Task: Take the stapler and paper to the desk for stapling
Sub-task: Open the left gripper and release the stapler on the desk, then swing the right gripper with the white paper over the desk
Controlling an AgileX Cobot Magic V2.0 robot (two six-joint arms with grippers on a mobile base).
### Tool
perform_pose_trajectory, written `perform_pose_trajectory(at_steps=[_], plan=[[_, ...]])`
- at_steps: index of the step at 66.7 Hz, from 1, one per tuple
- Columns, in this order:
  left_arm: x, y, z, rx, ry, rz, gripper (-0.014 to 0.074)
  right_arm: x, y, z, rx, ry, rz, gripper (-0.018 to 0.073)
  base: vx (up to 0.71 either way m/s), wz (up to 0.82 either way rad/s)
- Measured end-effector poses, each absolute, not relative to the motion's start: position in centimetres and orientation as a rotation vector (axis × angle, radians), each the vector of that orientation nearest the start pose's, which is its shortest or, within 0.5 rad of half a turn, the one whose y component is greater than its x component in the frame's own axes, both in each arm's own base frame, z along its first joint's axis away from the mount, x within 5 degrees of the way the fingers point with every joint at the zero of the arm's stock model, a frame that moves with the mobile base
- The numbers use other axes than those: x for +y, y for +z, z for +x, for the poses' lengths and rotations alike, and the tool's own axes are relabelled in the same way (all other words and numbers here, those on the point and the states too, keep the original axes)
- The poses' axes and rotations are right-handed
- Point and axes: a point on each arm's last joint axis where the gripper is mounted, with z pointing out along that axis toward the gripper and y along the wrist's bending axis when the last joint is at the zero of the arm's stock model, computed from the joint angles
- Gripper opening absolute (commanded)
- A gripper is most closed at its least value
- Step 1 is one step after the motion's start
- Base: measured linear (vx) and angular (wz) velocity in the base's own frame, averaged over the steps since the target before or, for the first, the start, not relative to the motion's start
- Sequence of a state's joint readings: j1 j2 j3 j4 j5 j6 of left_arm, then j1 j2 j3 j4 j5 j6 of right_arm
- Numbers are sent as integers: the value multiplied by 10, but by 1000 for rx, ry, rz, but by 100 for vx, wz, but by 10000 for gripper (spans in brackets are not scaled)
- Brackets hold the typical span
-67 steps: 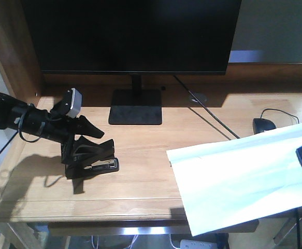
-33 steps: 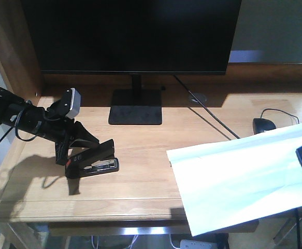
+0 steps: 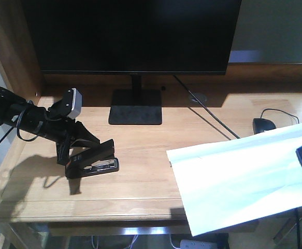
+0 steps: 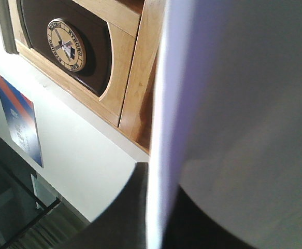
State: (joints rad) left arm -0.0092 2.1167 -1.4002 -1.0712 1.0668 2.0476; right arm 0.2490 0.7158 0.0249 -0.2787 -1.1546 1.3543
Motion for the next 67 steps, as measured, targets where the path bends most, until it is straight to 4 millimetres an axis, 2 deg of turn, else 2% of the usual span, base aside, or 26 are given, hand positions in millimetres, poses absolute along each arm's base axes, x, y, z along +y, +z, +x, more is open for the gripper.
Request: perform_pose_trajectory(at_steps=[48, 57, 67], plan=[[-74, 158, 408, 1765, -707, 1546, -8, 45, 244, 95, 1158, 1456, 372, -9, 0, 0], [-74, 158, 408, 1765, -707, 1546, -8, 51, 242, 92, 1205, 1437, 277, -8, 0, 0], [-74, 158, 408, 1765, -707, 1546, -8, 68, 239, 93, 1414, 1399, 80, -8, 0, 0]])
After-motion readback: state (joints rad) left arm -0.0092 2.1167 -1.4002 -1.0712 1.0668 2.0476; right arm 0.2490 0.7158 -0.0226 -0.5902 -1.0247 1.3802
